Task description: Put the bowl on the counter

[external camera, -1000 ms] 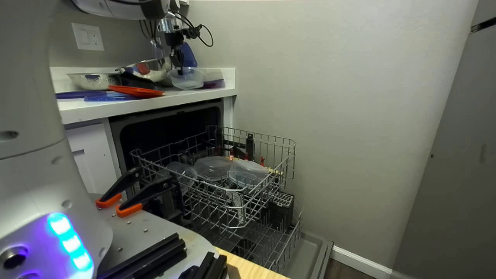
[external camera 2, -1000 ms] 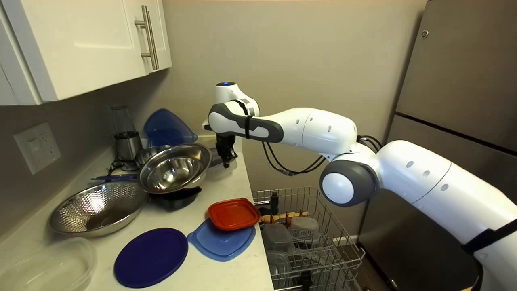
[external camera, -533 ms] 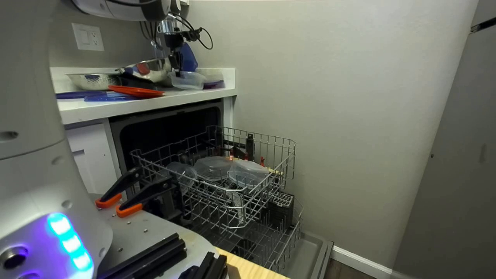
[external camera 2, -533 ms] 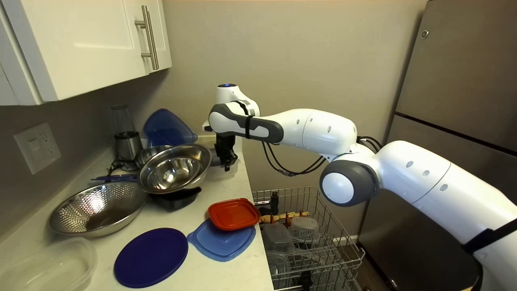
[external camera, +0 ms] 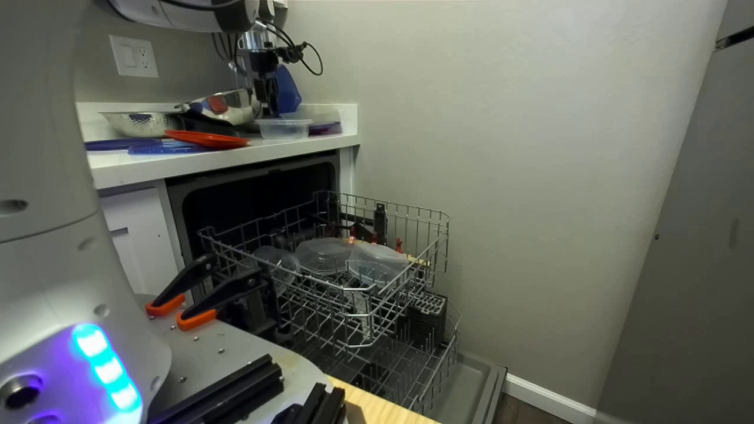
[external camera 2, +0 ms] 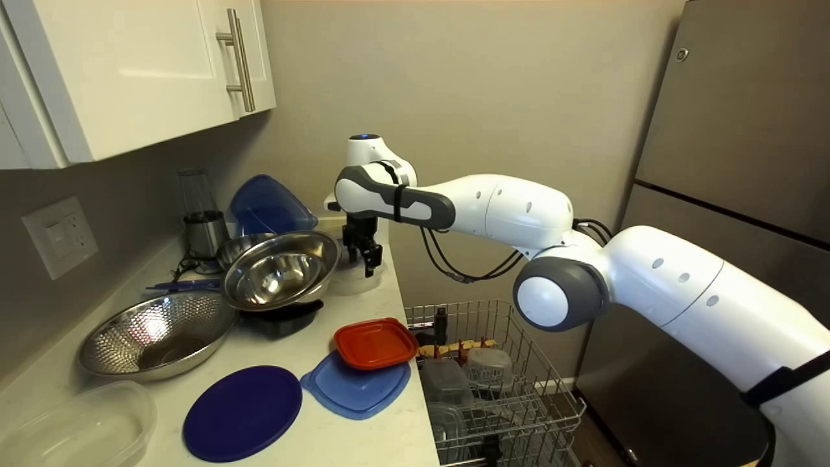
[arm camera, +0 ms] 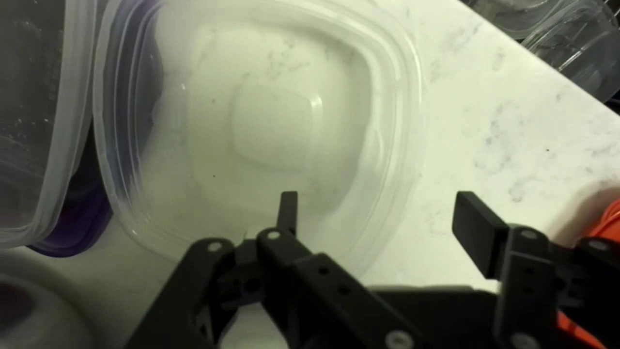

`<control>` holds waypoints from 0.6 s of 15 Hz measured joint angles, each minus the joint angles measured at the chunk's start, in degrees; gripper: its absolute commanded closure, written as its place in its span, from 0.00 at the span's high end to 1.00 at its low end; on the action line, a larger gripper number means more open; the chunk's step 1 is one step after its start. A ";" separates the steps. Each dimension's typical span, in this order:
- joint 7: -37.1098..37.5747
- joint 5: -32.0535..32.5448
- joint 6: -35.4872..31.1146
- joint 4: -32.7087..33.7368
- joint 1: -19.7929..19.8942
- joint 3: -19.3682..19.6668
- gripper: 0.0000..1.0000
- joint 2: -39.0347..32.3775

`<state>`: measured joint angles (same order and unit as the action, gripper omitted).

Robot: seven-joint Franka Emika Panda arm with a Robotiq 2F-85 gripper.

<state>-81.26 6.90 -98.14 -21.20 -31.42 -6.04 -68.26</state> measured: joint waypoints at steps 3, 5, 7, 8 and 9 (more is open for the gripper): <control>0.00 0.00 1.26 0.02 0.02 0.11 1.00 0.91; 0.02 0.01 2.72 0.04 0.02 0.30 1.00 1.88; 0.25 0.02 4.16 0.06 0.05 0.60 1.00 2.96; 0.55 0.02 4.69 0.08 0.08 0.85 1.00 3.50; 0.88 0.02 5.18 0.09 0.13 1.08 1.00 4.00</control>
<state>-80.39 6.92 -92.96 -21.11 -31.30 -4.97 -64.26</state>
